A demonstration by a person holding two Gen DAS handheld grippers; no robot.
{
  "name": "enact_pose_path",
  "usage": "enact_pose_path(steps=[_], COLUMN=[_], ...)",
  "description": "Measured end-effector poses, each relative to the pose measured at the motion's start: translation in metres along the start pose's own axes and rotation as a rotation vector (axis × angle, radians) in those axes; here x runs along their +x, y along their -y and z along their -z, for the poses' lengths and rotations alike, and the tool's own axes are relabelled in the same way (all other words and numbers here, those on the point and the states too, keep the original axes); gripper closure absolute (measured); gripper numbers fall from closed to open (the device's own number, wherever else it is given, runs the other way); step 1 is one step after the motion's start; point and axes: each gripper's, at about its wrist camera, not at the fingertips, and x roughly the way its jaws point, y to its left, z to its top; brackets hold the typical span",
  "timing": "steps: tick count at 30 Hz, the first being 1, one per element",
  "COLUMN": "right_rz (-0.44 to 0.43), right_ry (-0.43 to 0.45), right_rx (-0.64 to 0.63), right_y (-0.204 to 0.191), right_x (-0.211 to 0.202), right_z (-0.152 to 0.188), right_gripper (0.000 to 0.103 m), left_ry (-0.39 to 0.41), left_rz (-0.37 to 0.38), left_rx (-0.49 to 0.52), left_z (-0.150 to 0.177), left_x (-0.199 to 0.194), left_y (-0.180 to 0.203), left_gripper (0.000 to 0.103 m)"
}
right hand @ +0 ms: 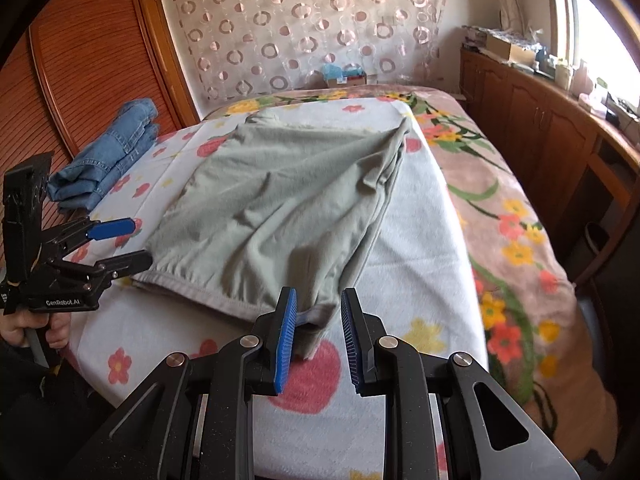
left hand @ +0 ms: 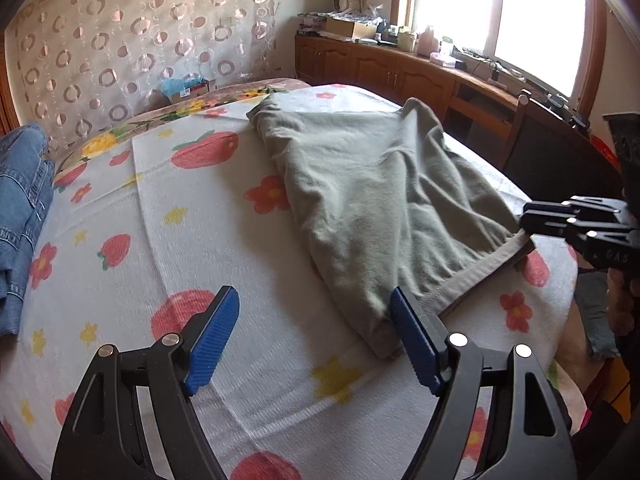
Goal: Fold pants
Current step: 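Fold the held edge over the shorts with the right tool and release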
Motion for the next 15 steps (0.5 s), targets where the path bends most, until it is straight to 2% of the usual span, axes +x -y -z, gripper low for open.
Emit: enact_pose_path(steps=[1,2,6,9,12,15], right_rz=[-0.009,-0.02,-0.064,-0.05,-0.048,-0.045], right_ry=[0.002,0.009,0.043,0.059,0.039,0.01], right_rx=[0.0,-0.003,-0.008,-0.023,-0.022,-0.007], right_y=[0.0,0.0,-0.004,-0.009,-0.008,-0.005], right_x=[-0.001,-0.003,-0.016,-0.024,-0.023,-0.014], right_z=[0.0,0.0,0.002,0.006,0.014,0.021], right_gripper=[0.082,0.091,0.094,0.094,0.094,0.094], left_ry=[0.006,0.009,0.0,-0.011,-0.015,-0.02], left_rz=[0.008,0.015,0.025,0.018,0.028,0.048], left_rx=[0.001,0.002,0.017,0.021,0.013,0.007], left_z=[0.0,0.0,0.001,0.001,0.001,0.001], left_x=[-0.003,-0.005,-0.004,0.001,0.004,0.005], left_y=[0.001,0.003,0.009,0.011,0.01,0.008], left_gripper=[0.024,0.024,0.024,0.024,0.024,0.034])
